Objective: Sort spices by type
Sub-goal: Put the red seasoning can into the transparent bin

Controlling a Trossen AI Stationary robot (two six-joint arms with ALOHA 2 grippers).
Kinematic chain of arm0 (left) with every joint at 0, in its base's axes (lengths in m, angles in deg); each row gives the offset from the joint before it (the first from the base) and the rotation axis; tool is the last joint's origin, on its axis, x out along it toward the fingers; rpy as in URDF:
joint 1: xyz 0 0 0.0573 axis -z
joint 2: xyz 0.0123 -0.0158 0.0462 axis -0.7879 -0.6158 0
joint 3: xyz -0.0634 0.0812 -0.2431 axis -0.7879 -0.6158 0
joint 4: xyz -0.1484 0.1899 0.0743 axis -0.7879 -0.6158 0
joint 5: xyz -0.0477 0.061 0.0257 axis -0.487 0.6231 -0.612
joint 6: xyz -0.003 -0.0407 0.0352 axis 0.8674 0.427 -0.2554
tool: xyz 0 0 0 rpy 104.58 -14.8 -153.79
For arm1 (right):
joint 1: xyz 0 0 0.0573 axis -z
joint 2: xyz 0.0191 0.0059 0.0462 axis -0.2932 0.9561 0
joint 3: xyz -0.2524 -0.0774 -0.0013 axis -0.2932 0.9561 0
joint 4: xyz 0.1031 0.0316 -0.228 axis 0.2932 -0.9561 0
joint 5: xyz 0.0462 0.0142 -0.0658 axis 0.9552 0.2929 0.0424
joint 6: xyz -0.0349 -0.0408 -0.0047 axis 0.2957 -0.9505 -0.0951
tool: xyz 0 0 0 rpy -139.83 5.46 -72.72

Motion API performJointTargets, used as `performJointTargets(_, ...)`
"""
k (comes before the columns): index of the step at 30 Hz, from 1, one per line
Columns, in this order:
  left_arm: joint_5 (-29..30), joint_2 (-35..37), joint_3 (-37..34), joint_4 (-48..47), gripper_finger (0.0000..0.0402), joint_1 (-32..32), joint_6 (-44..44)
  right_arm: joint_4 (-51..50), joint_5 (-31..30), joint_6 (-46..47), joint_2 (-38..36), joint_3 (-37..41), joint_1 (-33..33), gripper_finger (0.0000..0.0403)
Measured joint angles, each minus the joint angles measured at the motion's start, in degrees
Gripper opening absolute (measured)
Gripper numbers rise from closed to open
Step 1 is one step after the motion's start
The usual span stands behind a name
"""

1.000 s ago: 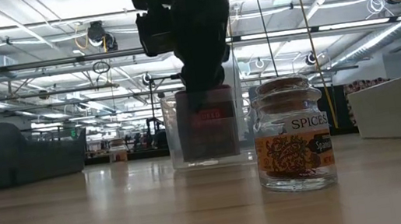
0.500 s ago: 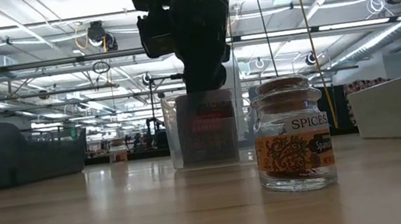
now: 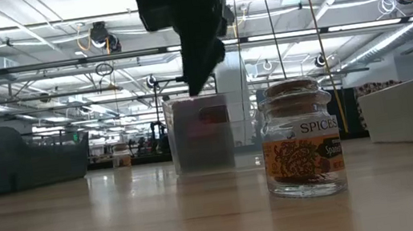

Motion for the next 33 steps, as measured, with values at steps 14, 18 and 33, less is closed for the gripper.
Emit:
performJointTargets(14, 0.0, 0.0, 0.0, -0.13, 0.0235, 0.02, -0.02, -11.57, -2.94, 0.27, -0.04, -8.92, -0.1, 0.0228)
performJointTargets(18, 0.0, 0.0, 0.0, -0.15, 0.0235, 0.0, 0.0, -17.57, -7.28, 1.14, -0.37, -9.2, -0.37, 0.0228)
performJointTargets(33, -0.08, -0.76, -0.64, 3.87, 0.0235, -0.39, -0.42, -25.32, -16.75, 17.06, -15.48, -9.2, -10.79, 0.0204)
